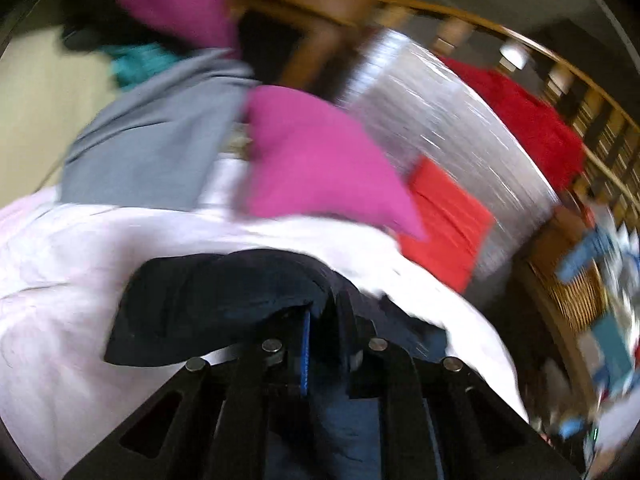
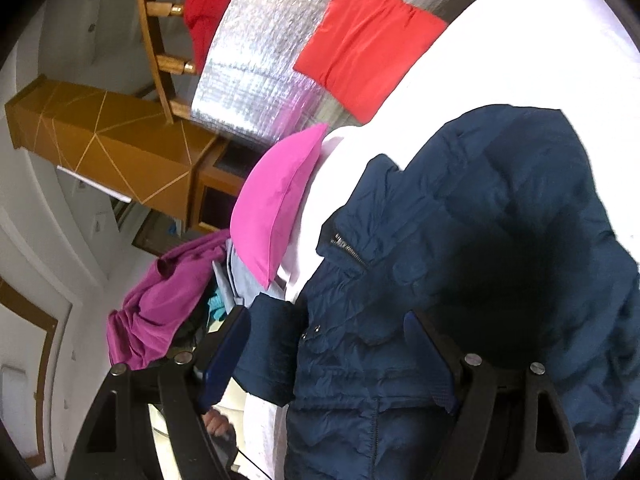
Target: Fold large clothes
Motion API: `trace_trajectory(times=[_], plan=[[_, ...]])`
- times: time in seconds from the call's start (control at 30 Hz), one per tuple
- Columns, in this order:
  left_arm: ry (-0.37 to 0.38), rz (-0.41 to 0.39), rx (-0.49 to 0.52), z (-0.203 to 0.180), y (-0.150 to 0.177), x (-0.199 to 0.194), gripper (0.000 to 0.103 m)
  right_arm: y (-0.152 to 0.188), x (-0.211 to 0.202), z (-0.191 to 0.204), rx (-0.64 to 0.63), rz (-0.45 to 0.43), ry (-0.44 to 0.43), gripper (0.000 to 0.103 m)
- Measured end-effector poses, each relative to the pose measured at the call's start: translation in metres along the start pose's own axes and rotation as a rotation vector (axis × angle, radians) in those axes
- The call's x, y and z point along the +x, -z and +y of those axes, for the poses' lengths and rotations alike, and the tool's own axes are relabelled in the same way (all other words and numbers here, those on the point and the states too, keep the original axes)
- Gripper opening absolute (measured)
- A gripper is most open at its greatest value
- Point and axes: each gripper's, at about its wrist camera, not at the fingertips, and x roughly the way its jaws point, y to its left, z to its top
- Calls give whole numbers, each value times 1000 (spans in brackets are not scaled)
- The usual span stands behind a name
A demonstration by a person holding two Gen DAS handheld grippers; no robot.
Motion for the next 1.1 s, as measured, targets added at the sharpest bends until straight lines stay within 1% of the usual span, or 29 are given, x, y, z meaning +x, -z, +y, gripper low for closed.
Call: trace_trajectory(times=[0.03,0.1,0.13,0.2,0.27,0.3,0.33,0.4,0.43,0.47,0.5,0.53,0.57,0.6,0.63,0.67,0.73,0.77,0.8,0.87,0.93,1.0,1.1], plan=[[22,21,45,-22,10,4,12,-2,-4,-3,10,-9,2,82],[53,60,102,-52,30,11,11,-6,-12,-9,36,-25,-1,82],[64,90,151,-71,45,20,11,-8,-16,-12,49,-31,-9,82],[72,125,215,-94,68,33,11,-14,-24,-18,72,-48,-13,82],[74,191,273,-109,90,49,13,-19,-30,-25,95,-66,-5,82],[72,234,293,-114,100,57,13,-21,-32,-28,106,-68,-5,82],[75,301,303,-115,108,67,15,-23,-33,-31,121,-70,-6,82],[81,458,287,-111,125,82,19,-27,-36,-36,146,-76,-7,82],[85,529,263,-107,131,85,26,-27,-37,-37,153,-78,-7,82],[87,564,247,-104,136,80,39,-29,-38,-38,159,-79,-9,82],[91,592,232,-102,139,73,46,-29,-39,-37,159,-78,-10,83],[114,606,210,-98,135,62,56,-30,-38,-36,158,-75,-12,84],[133,596,197,-95,131,51,62,-30,-38,-35,155,-73,-13,85],[149,575,186,-93,125,42,65,-29,-38,-33,151,-72,-11,86],[167,542,178,-90,118,29,72,-29,-38,-32,144,-66,-6,86],[179,499,172,-87,110,16,76,-28,-37,-30,138,-59,1,86],[184,418,142,-78,92,0,78,-26,-33,-29,129,-42,14,86],[183,394,126,-73,85,-1,80,-25,-32,-30,127,-34,20,86],[177,375,106,-68,78,-1,81,-24,-30,-31,127,-24,26,86],[132,336,38,-52,65,8,82,-22,-28,-33,132,-11,26,86],[79,320,-47,-33,58,21,82,-23,-27,-34,131,-9,29,86],[84,323,-101,-25,54,33,82,-24,-28,-37,129,-12,34,86],[135,337,-123,-34,53,52,82,-27,-30,-41,135,-16,38,86]])
